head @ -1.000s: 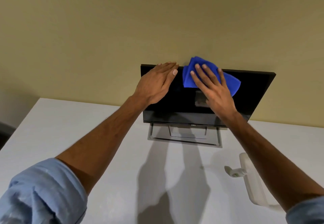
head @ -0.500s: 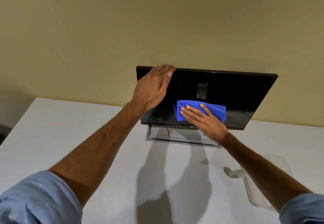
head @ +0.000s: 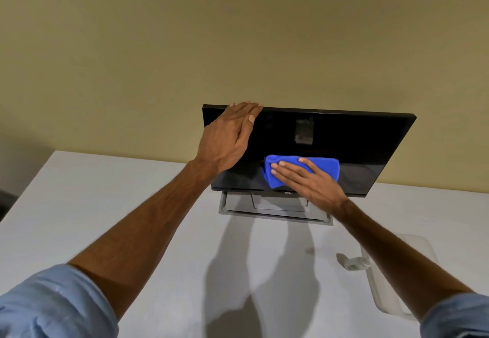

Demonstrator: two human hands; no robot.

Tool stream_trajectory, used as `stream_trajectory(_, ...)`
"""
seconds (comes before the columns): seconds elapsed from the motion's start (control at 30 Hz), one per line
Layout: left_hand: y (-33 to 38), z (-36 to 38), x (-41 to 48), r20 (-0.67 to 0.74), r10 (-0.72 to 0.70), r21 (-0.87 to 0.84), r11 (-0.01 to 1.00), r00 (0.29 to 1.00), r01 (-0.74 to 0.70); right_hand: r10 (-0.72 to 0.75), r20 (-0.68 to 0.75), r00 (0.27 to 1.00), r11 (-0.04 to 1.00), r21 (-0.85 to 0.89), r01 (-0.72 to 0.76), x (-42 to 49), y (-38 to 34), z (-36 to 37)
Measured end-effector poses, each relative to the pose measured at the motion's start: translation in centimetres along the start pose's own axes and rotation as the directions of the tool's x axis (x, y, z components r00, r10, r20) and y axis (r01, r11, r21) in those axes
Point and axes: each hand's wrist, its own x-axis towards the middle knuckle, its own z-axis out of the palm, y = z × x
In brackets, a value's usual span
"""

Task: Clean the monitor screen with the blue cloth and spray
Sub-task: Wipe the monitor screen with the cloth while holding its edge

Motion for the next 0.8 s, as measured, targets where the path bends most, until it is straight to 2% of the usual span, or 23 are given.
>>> stream_trajectory(0.13,-0.2,0.1,0.2,-0.006,0.003,0.000,1.000,1.000,-0.003,0.206,-0.187,0.961,0.977,-0.021,-0.214,2.6,3.6,-2.8)
stream_trajectory(0.2,-0.3,0.2,0.2,-0.009,0.000,-0.006,1.000,1.000,0.000,0.324,-0.199,0.925,0.945,0.037,-0.324,3.7,5.4,-4.4)
stream_trajectory(0.27,-0.4,0.3,0.1,-0.008,0.006,-0.006,1.000,1.000,-0.006,0.340,-0.189,0.921,0.940,0.046,-0.337,4.0,6.0,-5.0)
stream_trajectory(0.4,-0.6,0.5,0.0,-0.019,0.023,0.011,1.000,1.000,-0.023,0.233,-0.182,0.955,0.972,0.004,-0.236,2.2,4.7,-3.1)
stream_trajectory(0.57,-0.4,0.9,0.1,-0.044,0.028,0.016,0.999,0.999,-0.028,0.106,-0.058,0.993,0.994,-0.029,-0.108,-2.1,2.6,0.3)
stream_trajectory(0.8,-0.1,0.8,-0.2,-0.033,0.039,0.065,0.997,0.999,-0.037,-0.143,0.033,0.989,0.989,-0.043,0.145,-8.2,0.3,3.0)
